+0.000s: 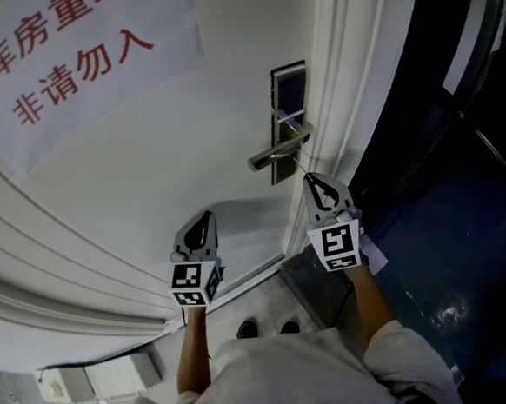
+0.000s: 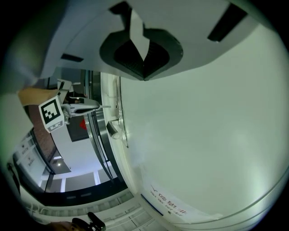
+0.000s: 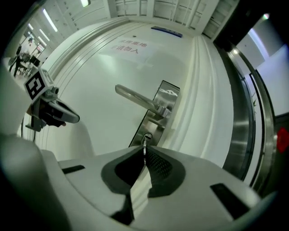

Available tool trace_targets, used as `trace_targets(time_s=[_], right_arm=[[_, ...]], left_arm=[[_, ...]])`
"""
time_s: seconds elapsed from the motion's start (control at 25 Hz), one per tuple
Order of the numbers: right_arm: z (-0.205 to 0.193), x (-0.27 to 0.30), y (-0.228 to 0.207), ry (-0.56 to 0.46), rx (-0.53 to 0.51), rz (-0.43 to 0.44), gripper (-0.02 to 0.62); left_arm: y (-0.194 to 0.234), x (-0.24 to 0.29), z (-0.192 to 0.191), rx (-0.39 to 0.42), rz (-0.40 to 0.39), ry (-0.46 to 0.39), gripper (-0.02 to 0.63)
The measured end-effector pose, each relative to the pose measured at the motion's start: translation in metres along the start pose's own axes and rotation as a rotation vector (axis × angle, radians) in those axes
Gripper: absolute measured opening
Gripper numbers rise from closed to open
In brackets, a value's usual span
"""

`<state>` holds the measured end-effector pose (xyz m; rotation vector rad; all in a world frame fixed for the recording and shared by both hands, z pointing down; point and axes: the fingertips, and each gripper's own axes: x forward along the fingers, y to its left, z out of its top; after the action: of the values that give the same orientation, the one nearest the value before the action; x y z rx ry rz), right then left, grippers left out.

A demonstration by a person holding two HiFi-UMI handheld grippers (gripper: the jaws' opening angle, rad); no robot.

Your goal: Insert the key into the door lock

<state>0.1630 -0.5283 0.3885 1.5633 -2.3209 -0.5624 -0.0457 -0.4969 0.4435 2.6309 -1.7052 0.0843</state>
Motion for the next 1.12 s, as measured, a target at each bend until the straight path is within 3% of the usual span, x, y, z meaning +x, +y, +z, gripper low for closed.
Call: trace_targets(time_s=[0.56, 0.68, 1.12], right_arm=[[-0.003, 0.018, -0.003, 0.086, -0.838, -0.052, 0.029], [-0.004, 0.021, -0.002, 0.089, -0.892, -0.053, 0.029], [-0.001, 0.023, 0.001, 0.074, -0.926, -0.054, 0.029]], left_arm=[[-0.002, -0.002, -0.011, -0.008, -0.012, 0.020, 0.017], [-0.003, 0.000, -0.010, -0.008, -0.016, 0.017, 0.017], [-0.005, 0.004, -0.015, -0.017, -0.025, 0.023, 0.017]])
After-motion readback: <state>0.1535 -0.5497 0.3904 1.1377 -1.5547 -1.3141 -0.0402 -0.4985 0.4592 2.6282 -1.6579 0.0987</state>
